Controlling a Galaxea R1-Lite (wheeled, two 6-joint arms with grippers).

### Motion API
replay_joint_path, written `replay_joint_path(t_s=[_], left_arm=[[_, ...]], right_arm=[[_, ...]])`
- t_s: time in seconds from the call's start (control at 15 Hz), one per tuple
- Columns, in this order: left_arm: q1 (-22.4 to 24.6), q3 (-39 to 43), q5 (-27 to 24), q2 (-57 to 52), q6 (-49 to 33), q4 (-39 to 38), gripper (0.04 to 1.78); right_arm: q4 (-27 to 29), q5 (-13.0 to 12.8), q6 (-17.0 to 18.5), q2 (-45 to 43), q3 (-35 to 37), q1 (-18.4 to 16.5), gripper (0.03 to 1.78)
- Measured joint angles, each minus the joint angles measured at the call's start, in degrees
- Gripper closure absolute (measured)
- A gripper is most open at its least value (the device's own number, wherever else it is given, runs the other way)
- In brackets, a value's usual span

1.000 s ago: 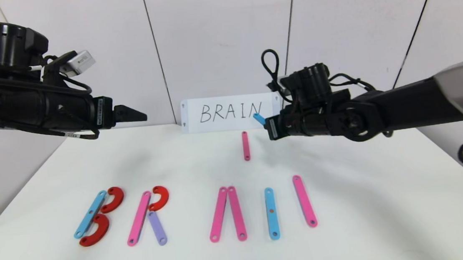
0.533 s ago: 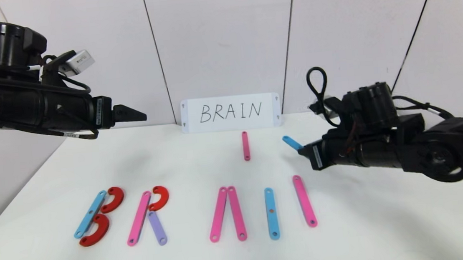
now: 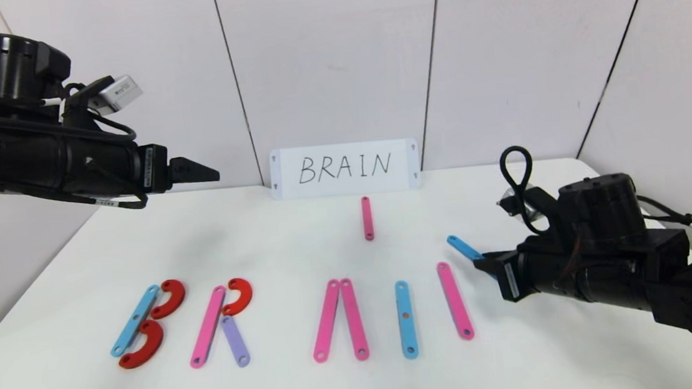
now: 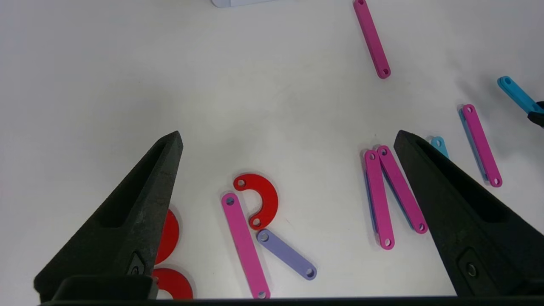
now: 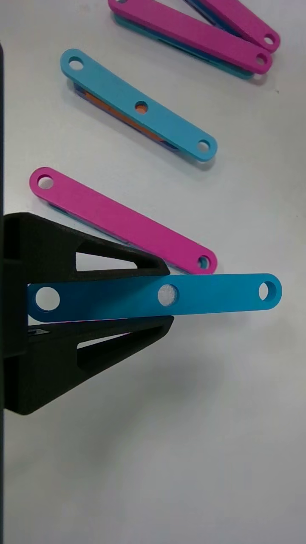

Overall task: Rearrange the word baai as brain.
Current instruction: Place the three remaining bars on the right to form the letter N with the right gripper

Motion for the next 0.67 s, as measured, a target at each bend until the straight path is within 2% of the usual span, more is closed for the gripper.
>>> replay_joint_path(t_s=[0.4,0.67], left_arm=[[0.0,0.0,0.0,-0.1,0.0,0.0,0.08],[0.0,0.1,0.0,-0.1,0.0,0.0,0.08]], right_arm=[[-0.4,0.3,0.0,3.1,2.5,0.0,1.54],[-4.7,0.1,-0.2,5.2,3.6,0.0,1.54]])
